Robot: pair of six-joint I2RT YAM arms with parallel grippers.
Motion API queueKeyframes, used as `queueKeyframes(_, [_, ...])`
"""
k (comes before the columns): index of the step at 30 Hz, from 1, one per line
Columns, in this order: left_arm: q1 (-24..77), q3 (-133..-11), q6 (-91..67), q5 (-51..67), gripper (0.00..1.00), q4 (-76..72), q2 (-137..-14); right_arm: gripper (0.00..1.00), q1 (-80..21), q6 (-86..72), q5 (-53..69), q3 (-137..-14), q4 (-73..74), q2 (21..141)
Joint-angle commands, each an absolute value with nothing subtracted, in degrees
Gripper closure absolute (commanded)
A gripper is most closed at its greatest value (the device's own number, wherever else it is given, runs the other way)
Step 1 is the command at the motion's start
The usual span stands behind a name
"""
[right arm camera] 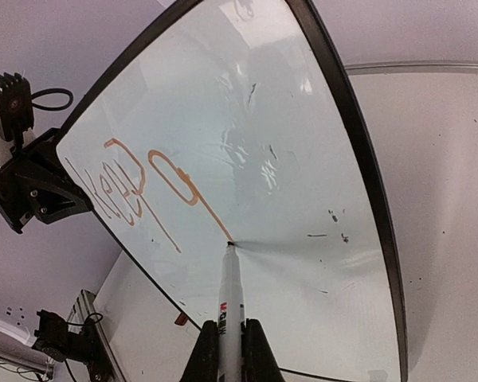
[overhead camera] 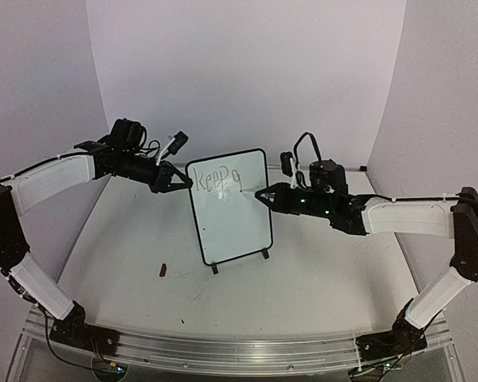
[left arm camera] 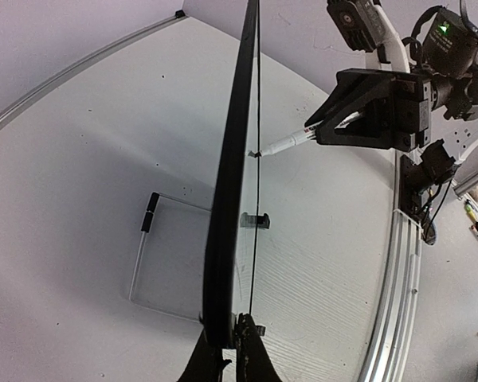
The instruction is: Write a sentence on the whiteboard
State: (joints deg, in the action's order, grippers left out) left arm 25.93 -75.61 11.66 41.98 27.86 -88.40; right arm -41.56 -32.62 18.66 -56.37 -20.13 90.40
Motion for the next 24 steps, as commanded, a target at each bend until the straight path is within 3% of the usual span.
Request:
queueKeyframes(1, [26.99,-75.47,14.99,39.04,1.00,30.33,-88.84,1.00,-41.75,-33.13,20.80,-59.11,-21.38,91.41])
queueKeyframes(15, [27.26,-75.24,14.99,38.85,1.00,30.32,-88.68,1.00,-41.39,-35.01,23.60,-55.68,-27.99,82.62])
queueKeyframes(24, [27.44,-75.11,15.11,38.41,1.00,30.43,-88.61,1.00,-37.96,-33.76,28.35,-54.72,-27.95,83.58])
